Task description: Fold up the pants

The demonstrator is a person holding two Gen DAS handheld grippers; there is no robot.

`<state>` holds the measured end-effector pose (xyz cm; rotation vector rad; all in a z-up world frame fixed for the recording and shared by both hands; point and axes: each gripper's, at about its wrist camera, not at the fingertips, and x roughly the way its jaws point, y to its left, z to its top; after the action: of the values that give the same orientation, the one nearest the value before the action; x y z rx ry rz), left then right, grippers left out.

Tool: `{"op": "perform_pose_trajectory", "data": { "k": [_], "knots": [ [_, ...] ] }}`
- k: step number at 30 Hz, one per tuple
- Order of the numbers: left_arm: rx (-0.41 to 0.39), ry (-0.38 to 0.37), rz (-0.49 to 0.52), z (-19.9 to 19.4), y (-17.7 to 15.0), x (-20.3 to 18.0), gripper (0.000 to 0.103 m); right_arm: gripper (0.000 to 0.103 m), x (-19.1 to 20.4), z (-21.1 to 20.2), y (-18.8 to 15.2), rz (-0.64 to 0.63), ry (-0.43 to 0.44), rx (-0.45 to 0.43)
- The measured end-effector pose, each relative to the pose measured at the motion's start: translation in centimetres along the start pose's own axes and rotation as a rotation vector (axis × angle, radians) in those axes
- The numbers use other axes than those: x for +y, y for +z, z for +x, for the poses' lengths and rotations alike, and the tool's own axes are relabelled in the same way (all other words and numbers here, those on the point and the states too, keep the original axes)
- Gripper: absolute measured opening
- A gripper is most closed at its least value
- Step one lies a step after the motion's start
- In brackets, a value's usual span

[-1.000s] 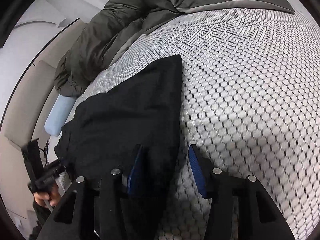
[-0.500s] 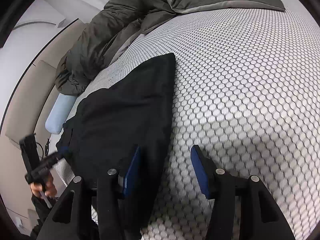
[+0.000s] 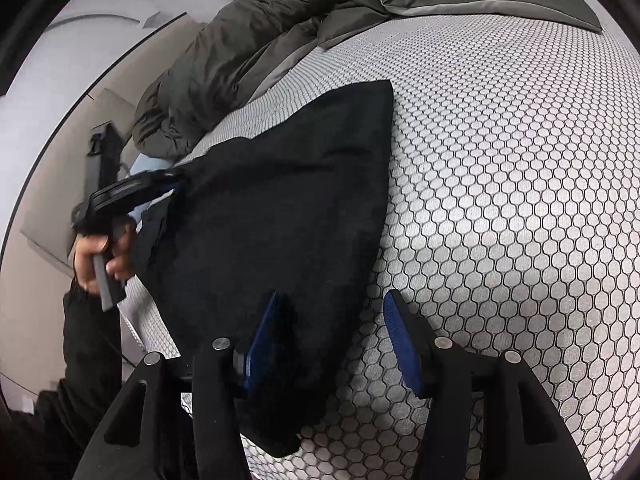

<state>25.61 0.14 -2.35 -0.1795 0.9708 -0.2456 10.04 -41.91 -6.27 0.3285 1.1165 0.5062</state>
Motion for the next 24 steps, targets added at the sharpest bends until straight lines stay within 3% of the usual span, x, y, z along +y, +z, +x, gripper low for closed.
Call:
{"op": "perform_pose_trajectory", "data": {
  "k": [4, 9, 13, 15, 16, 19, 21, 24],
  "knots": [
    [-0.037, 0.018, -0.075, 0.7, 0.1, 1.7, 0.017, 0.055, -0.3, -0.8, -0.7, -0.006, -0.001, -0.01],
    [-0.036, 0.112, -0.084, 0.5, -0.8, 2.1, 0.055, 0.055, -1.1, -1.7, -1.2, 0.001, 0.003, -0.014],
    [-0.051, 0.065, -0.106, -2.6, -2.9, 2.2, 0.062, 0.055, -1.4, -3.1, -2.1, 0.018, 0.069, -0.04],
    [-0.075, 0.089, -0.073, -4.3, -5.2, 1.6, 0.078, 0.055, -1.2, -3.6, -2.9, 0.017, 0.098, -0.044],
    [-0.075, 0.103, -0.058, -4.6, -6.4, 1.1, 0.078, 0.055, -1.0, -3.5, -3.5, 0.019, 0.111, -0.036],
    [-0.055, 0.14, -0.01, -5.4, -9.6, -0.1, 0.078, 0.033, -0.4, -2.6, -4.4, 0.016, 0.161, 0.006],
    [-0.035, 0.176, 0.047, -5.1, -11.2, -0.7, 0.078, 0.017, 0.2, -1.9, -4.7, -0.024, 0.1, 0.024],
    [-0.01, 0.196, 0.084, -4.6, -12.6, -0.8, 0.078, 0.014, 0.6, -3.4, -5.2, -0.047, 0.145, -0.013]
  ]
}}
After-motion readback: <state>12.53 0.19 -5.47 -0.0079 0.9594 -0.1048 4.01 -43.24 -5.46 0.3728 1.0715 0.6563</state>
